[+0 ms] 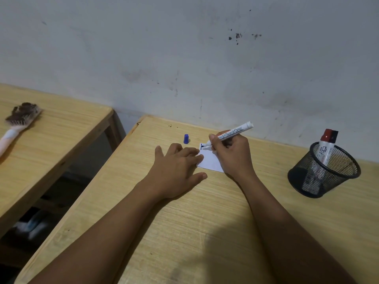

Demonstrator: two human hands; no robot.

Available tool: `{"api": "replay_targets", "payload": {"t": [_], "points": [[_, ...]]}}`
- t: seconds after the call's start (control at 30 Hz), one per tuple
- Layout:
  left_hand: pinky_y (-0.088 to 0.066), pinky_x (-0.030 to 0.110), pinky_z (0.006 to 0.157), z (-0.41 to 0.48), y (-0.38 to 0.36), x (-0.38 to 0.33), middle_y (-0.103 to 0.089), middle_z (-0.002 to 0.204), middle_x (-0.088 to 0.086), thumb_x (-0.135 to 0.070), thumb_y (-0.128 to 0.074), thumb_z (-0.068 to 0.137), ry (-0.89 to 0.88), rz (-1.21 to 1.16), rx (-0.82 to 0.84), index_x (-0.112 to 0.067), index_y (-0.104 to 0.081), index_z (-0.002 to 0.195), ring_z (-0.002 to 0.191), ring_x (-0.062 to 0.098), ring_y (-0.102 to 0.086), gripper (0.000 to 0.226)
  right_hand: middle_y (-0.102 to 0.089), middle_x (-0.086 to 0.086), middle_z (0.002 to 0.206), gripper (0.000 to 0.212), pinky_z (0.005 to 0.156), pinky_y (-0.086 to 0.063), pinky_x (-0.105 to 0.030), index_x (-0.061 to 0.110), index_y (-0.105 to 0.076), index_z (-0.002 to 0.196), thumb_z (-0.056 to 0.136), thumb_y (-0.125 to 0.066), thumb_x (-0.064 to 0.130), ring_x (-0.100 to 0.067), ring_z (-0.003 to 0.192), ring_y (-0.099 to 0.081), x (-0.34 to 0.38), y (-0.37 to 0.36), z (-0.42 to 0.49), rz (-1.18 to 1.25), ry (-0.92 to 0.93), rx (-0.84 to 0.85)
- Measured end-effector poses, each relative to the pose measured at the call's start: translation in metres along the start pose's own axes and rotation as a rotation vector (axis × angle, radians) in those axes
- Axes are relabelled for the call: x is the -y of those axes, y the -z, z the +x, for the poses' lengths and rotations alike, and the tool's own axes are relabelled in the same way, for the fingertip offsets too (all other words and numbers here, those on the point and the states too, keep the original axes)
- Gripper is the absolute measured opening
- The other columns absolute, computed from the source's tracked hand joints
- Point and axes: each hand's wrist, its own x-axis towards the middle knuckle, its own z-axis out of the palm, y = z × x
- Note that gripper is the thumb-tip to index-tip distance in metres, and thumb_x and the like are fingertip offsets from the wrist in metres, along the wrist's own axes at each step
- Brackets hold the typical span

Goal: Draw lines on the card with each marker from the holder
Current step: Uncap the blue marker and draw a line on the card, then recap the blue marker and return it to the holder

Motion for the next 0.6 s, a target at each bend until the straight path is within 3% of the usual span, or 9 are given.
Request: {"api": "replay_targets", "payload": {"t": [0.07,0.13,0.23,0.3,0.37,0.53,0.6], "points": [[-0.028,0.06,0.108,-0.001,-0.002,-0.001,-0.047,0.147,-0.013,-0.068,-0.048,0.087,0.02,-0.075,-0.056,-0.036,-0.053,0.136,0.135,0.019,-0.037,0.058,-0.076,0.003,0.081,0.018,0.069,-0.057,-0.019,0.008,-0.074,0.09,0.091,-0.073,0.026,-0.004,0.076,-0.072,0.002,0.001,-0.004,0.044,0.039,-0.062],[-0.039,0.054,0.102,-0.001,-0.003,-0.003,-0.057,0.131,-0.011,-0.068,-0.06,0.078,0.097,-0.288,-0.232,-0.033,-0.061,0.127,0.119,0.014,-0.053,0.06,-0.074,-0.002,0.078,0.017,0.064,-0.052,-0.015,0.004,-0.073,0.086,0.09,-0.075,0.02,-0.001,0.07,-0.068,0.007,0.003,-0.007,0.069,0.113,-0.106],[-0.048,0.046,0.092,0.013,0.0,-0.002,-0.062,0.115,-0.011,-0.054,-0.07,0.078,0.314,-0.542,-0.499,-0.031,-0.064,0.115,0.097,0.011,-0.06,0.044,-0.075,-0.012,0.079,0.017,0.066,-0.053,-0.026,0.002,-0.072,0.085,0.09,-0.075,0.018,-0.016,0.07,-0.069,0.018,0.008,-0.004,0.15,0.136,-0.136],[-0.038,0.044,0.098,0.026,0.003,0.005,-0.062,0.122,-0.01,-0.047,-0.067,0.085,0.434,-0.505,-0.437,-0.034,-0.059,0.126,0.106,0.013,-0.06,0.044,-0.075,-0.012,0.079,0.017,0.067,-0.054,-0.028,0.002,-0.072,0.085,0.09,-0.075,0.019,-0.018,0.07,-0.069,0.024,0.011,-0.002,0.196,0.123,-0.13],[-0.027,0.044,0.095,0.038,0.005,0.01,-0.063,0.127,-0.011,-0.043,-0.062,0.089,0.476,-0.435,-0.321,-0.038,-0.057,0.133,0.116,0.015,-0.056,0.045,-0.075,-0.007,0.078,0.017,0.065,-0.053,-0.021,0.003,-0.073,0.086,0.09,-0.075,0.019,-0.007,0.067,-0.067,0.028,0.014,-0.003,0.192,0.107,-0.104],[-0.017,0.029,0.076,0.047,0.015,0.003,-0.069,0.092,-0.018,-0.036,-0.06,0.093,0.565,-0.548,-0.331,-0.035,-0.073,0.105,0.109,0.017,-0.055,0.018,-0.072,-0.008,0.075,0.015,0.064,-0.053,-0.03,0.007,-0.073,0.084,0.09,-0.075,0.021,-0.011,0.067,-0.064,0.037,0.031,-0.009,0.184,0.074,-0.066],[-0.025,0.029,0.079,0.043,0.027,-0.006,-0.07,0.086,-0.022,-0.037,-0.067,0.089,0.553,-0.728,-0.396,-0.034,-0.074,0.099,0.097,0.008,-0.061,0.012,-0.07,-0.005,0.069,0.015,0.058,-0.052,-0.027,0.011,-0.072,0.08,0.091,-0.073,0.02,-0.01,0.061,-0.062,0.045,0.041,-0.012,0.223,0.068,-0.077]]}}
